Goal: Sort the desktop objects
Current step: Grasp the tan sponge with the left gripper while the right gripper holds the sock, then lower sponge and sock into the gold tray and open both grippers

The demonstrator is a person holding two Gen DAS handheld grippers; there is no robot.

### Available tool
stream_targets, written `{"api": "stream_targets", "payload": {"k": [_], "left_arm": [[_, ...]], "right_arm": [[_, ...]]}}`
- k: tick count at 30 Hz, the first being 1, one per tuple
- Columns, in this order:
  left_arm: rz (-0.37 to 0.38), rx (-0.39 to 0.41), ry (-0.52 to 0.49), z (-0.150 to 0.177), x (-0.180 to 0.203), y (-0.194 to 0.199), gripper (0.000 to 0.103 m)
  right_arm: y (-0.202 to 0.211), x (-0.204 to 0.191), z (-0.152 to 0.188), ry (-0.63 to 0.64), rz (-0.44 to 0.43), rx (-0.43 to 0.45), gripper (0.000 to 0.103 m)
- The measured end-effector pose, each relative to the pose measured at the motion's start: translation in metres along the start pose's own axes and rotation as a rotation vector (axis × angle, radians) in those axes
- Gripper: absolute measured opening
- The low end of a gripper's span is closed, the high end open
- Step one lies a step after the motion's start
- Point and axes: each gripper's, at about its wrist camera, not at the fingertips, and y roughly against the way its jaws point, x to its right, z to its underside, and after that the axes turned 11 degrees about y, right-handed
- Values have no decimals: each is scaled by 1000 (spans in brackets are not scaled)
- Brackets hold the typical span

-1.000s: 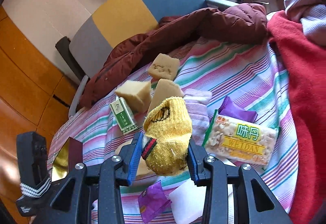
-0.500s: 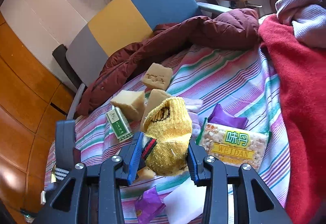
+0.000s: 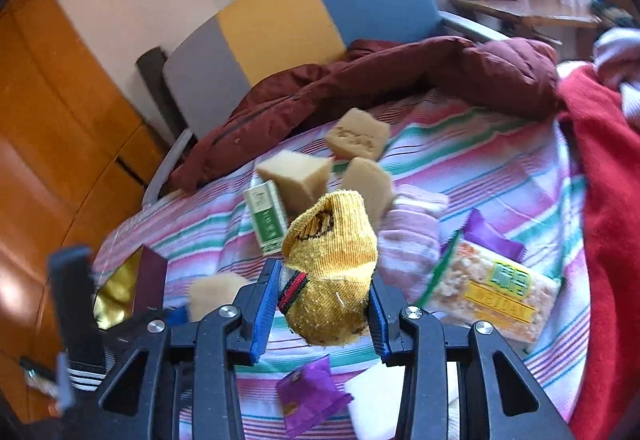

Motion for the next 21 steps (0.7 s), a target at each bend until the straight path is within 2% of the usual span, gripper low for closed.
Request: {"api": "stream_targets", "payload": {"k": [10, 21], "left_arm": [[-89, 127, 22, 3, -43, 60, 56], [-180, 204, 37, 21, -85, 107, 57]], "right_arm": [[-12, -38, 8, 154, -27, -40, 41], [-25, -57, 15, 202, -38, -90, 41]]}}
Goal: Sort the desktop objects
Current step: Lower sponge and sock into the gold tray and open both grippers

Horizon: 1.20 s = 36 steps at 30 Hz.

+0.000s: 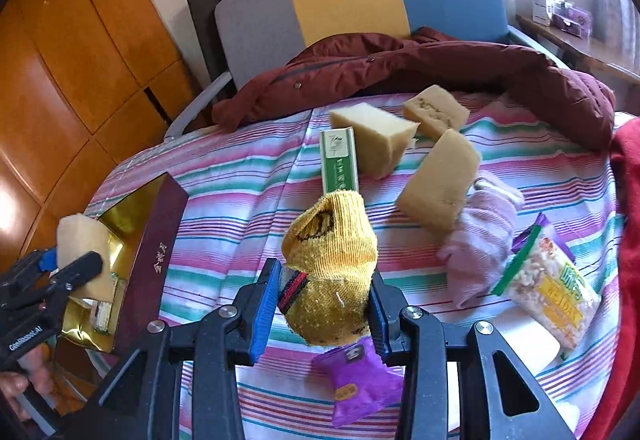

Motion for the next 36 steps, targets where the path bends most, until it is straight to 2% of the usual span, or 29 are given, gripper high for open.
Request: {"api": "stream_targets", "payload": {"k": [7, 13, 26, 36], "left_arm": [[-40, 25, 21, 7, -27, 15, 57], [-76, 47, 29, 12, -44, 25, 57], [-118, 79, 92, 13, -85, 40, 57], [-150, 82, 157, 14, -121, 40, 57]], "right_arm": [[-5, -22, -1, 3, -47, -2, 41], [-7, -55, -1, 19, -89, 2, 41], [-11, -142, -15, 78, -248, 33, 41], [-28, -193, -18, 129, -312, 1, 41]]}}
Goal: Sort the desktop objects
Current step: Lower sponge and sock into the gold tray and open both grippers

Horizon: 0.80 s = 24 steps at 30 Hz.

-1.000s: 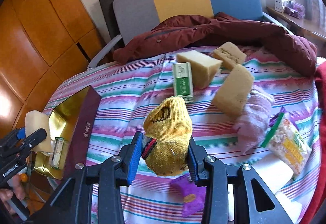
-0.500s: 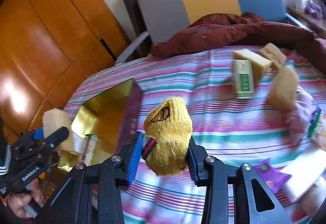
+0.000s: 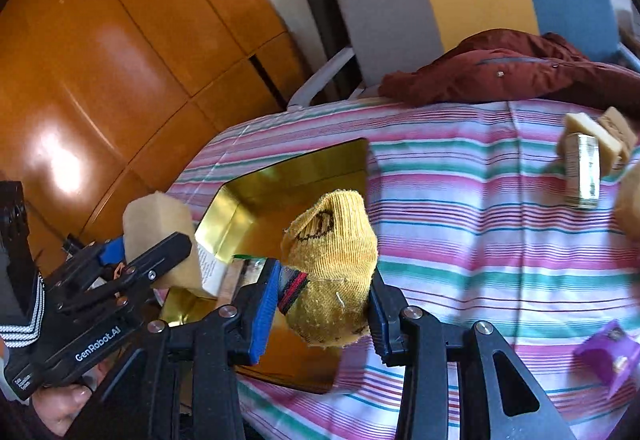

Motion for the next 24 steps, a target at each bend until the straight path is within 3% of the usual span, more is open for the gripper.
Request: {"api": "stream_targets", "payload": {"k": [11, 16, 21, 24], "left_arm": [[49, -35, 136, -33, -58, -24, 57], [25, -42, 156, -52, -79, -42, 57], [-3, -77, 158, -61, -87, -65, 60], [17, -139, 181, -64, -92, -82, 63]], "right_arm": [[-33, -31, -10, 10, -20, -56, 42], [-46, -40, -17, 1, -16, -63, 42], [-61, -42, -24, -21, -22, -77, 42], [-73, -42, -28, -46, -35, -87, 46]]}}
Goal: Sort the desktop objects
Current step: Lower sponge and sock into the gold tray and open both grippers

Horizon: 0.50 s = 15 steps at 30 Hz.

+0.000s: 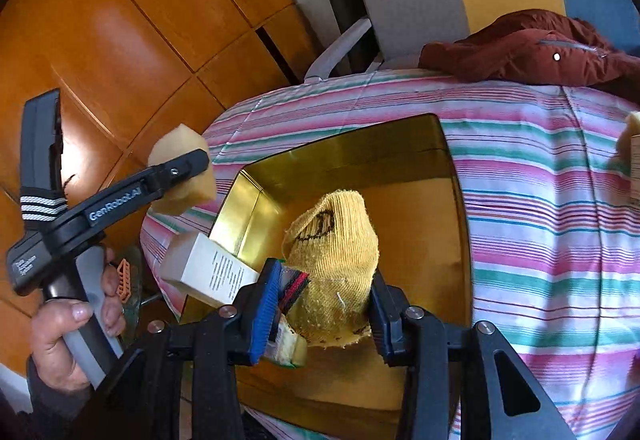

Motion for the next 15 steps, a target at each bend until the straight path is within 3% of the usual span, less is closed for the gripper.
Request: {"api": "stream_targets", "payload": {"k": [2, 4, 7, 11, 15], "left_arm": [[4, -31, 23, -2, -2, -7, 64], [18, -55, 45, -1, -5, -13, 65], [24, -52, 57, 1, -8, -14, 68], [82, -110, 65, 2, -8, -23, 82], [105, -59, 75, -2, -8, -12, 85]], "right_arm": [[-8, -2, -3, -8, -22, -2, 56], [-14, -5, -6, -20, -44, 2, 78], [-18, -10, -7, -1, -50, -1, 79], [-18, -14, -2, 24, -39, -22, 79], [-14, -18, 3, 66, 39, -46, 79]]}}
